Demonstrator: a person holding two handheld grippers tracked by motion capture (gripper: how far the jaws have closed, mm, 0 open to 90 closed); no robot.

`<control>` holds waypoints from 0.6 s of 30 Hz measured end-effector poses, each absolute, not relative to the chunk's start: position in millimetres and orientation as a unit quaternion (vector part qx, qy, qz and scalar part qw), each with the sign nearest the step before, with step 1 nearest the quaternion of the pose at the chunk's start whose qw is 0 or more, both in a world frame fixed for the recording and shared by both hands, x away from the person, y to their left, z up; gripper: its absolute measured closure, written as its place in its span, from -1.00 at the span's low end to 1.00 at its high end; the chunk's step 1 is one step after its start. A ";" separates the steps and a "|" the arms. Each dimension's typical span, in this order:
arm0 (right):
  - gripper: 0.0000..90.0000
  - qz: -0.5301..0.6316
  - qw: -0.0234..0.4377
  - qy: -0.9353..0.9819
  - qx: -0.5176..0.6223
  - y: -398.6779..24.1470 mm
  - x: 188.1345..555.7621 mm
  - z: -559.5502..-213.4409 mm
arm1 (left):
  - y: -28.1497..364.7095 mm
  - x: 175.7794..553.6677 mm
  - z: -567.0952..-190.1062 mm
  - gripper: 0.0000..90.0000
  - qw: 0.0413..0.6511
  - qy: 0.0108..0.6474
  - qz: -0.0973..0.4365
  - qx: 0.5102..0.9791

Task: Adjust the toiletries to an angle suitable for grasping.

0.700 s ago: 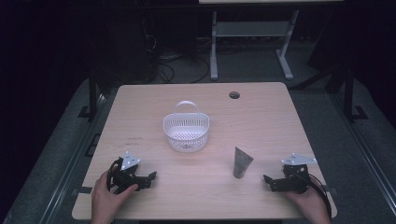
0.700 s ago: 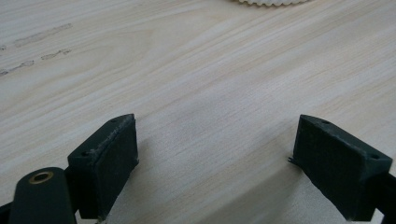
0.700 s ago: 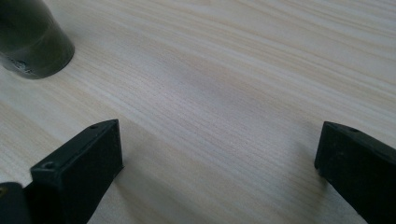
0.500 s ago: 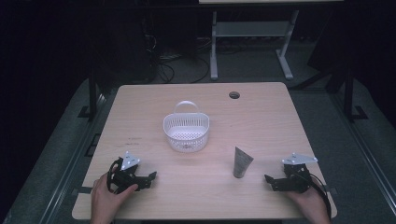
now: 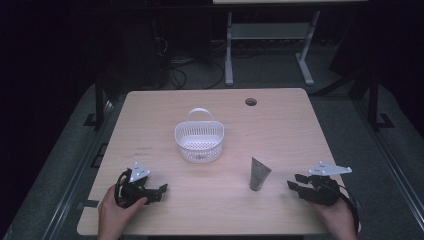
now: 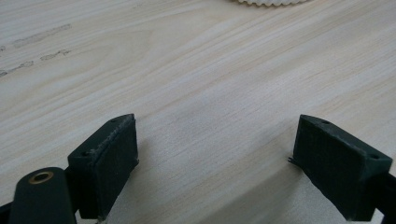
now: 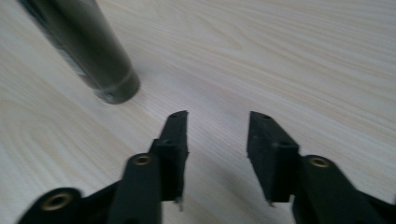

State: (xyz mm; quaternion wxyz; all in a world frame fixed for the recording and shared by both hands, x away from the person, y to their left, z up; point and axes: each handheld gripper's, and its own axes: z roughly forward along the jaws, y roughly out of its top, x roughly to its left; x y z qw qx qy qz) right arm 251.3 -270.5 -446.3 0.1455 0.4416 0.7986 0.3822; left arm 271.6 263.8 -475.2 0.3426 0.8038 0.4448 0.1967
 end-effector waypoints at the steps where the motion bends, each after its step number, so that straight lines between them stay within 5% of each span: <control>1: 0.39 0.382 0.145 0.799 0.442 -270.5 251.3 -446.3 | 263.8 271.6 -475.2 -0.72 0.343 0.445 0.197 0.804; 9: 0.94 0.409 0.133 0.803 0.412 -270.1 246.4 -432.7 | 263.7 271.7 -475.2 -0.72 0.343 0.445 0.196 0.804; 18: 1.00 0.439 0.123 0.797 0.395 -270.2 243.0 -417.4 | 263.7 271.8 -475.2 -0.72 0.343 0.445 0.196 0.804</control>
